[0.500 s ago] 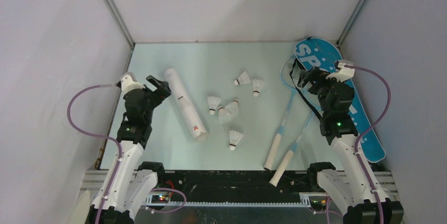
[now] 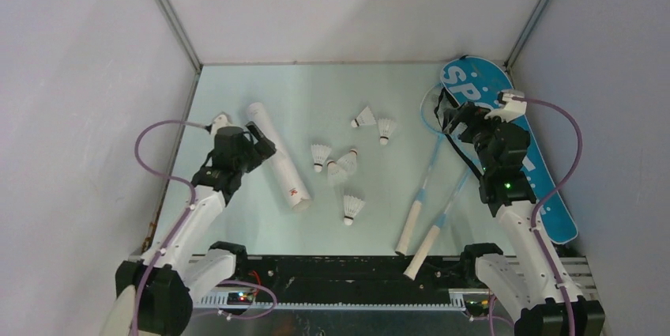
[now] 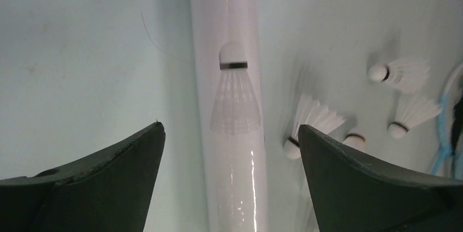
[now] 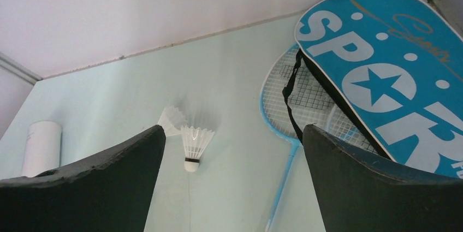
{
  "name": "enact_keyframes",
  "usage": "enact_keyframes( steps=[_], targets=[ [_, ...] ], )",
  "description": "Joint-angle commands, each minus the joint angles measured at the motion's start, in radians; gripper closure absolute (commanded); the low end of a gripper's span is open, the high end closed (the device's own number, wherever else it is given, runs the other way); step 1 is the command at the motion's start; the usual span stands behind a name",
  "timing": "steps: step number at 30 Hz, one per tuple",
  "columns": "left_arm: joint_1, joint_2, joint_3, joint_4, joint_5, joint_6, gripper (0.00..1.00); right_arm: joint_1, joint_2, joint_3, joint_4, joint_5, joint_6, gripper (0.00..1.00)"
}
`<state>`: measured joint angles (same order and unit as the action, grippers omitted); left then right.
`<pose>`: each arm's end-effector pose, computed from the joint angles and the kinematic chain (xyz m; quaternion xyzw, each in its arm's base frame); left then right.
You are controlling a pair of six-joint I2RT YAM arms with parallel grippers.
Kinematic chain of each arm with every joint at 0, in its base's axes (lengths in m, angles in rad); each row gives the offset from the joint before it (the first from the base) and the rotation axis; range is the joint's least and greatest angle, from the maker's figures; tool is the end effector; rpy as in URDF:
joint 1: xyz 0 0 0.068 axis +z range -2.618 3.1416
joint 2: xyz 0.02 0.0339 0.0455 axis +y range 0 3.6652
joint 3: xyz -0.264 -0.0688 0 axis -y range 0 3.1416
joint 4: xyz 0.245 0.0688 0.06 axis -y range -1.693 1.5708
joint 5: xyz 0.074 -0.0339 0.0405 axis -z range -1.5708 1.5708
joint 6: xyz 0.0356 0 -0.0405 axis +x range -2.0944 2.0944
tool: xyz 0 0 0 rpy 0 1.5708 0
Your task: Pack up the badminton gear
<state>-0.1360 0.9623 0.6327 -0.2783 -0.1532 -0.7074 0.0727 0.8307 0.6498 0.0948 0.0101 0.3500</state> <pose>0.2087 -0.0231 0.2452 -0.2831 0.8379 -0.1271 0.4490 0.2024 0.0144 0.3140 0.1052 0.7293 0.1382 0.6617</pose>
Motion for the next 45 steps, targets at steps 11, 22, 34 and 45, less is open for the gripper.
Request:
enact_keyframes(
  steps=[11, 22, 34, 45],
  targets=[
    [-0.229, -0.053, 0.328, 0.094, 0.068, 0.665, 0.02, 0.004, 0.023, 0.004, 0.048, -0.156, 0.019, 0.0],
    [-0.2, -0.081, 0.342, -0.244, 0.603, 1.957, 0.02, 0.034, -0.011, 0.045, -0.137, -0.227, -0.046, 0.0],
    [-0.102, 0.306, 0.475, -0.841, 0.644, 2.352, 0.02, 0.086, -0.018, 0.101, -0.349, -0.27, -0.044, 0.0],
    [-0.098, 0.604, 0.627, -0.866, 0.483, 2.283, 0.02, 0.087, 0.059, 0.138, -0.378, -0.316, -0.078, 0.0]
  ],
)
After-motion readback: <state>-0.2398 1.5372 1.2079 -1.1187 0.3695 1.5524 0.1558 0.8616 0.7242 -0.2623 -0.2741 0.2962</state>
